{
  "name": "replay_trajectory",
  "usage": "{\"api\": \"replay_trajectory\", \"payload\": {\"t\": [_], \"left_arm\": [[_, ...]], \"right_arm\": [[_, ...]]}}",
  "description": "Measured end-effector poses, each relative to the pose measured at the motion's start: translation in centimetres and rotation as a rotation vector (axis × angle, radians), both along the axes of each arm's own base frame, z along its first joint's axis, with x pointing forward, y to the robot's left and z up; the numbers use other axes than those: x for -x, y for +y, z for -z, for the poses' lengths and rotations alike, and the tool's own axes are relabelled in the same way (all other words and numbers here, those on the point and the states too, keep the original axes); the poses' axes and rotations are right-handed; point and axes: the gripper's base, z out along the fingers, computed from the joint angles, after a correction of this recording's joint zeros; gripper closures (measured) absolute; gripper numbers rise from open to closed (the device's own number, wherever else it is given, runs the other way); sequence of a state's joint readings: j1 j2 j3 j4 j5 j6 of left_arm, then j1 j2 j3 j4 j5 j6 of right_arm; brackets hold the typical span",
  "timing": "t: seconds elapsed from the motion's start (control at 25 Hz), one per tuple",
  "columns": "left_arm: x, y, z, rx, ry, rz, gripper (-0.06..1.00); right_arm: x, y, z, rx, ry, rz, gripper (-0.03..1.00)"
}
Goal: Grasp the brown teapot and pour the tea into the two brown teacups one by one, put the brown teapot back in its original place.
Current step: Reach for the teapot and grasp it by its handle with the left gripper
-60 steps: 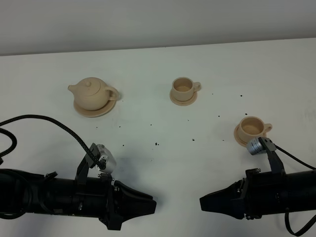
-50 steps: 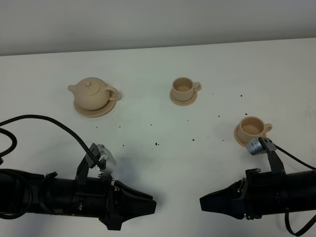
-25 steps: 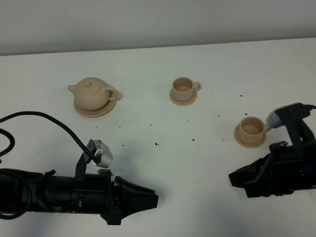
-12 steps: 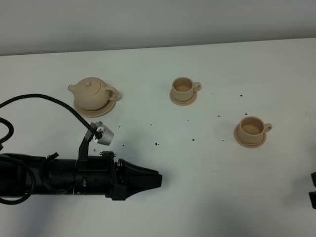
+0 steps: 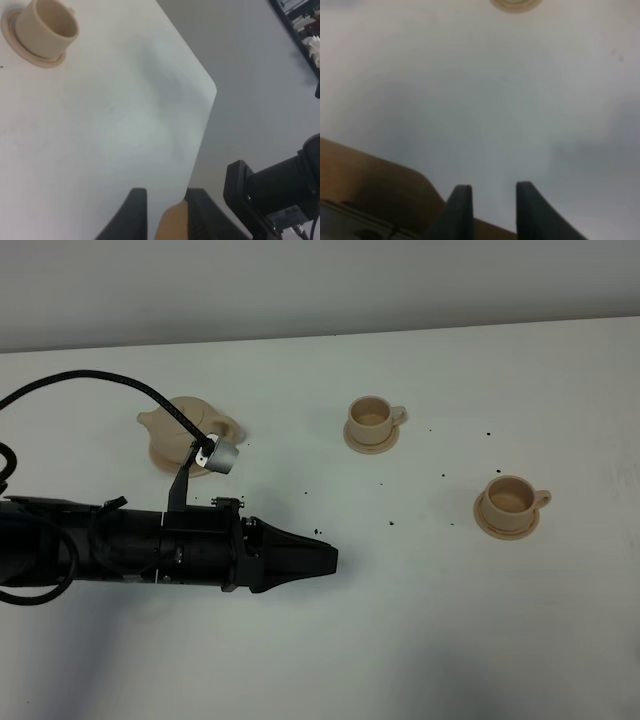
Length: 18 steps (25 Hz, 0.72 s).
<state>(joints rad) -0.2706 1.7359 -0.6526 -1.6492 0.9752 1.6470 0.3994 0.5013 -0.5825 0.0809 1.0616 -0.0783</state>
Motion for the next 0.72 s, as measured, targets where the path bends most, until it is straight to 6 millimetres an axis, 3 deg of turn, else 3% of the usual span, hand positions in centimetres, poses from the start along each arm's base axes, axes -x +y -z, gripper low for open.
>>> {"api": "replay_trajectory", "payload": {"t": [0.24, 0.72], "left_arm": [[-0.7, 0.1, -2.5, -0.056, -0.044, -0.024, 0.69], [-0.6, 1.1, -6.6, -0.182, -0.116, -0.112, 0.69]], "right_arm": [[1.8, -0.8, 1.8, 0.003, -0.042, -0.023, 0.72], [4.4, -1.3, 1.3, -0.067, -0.2, -0.089, 0.72]]}}
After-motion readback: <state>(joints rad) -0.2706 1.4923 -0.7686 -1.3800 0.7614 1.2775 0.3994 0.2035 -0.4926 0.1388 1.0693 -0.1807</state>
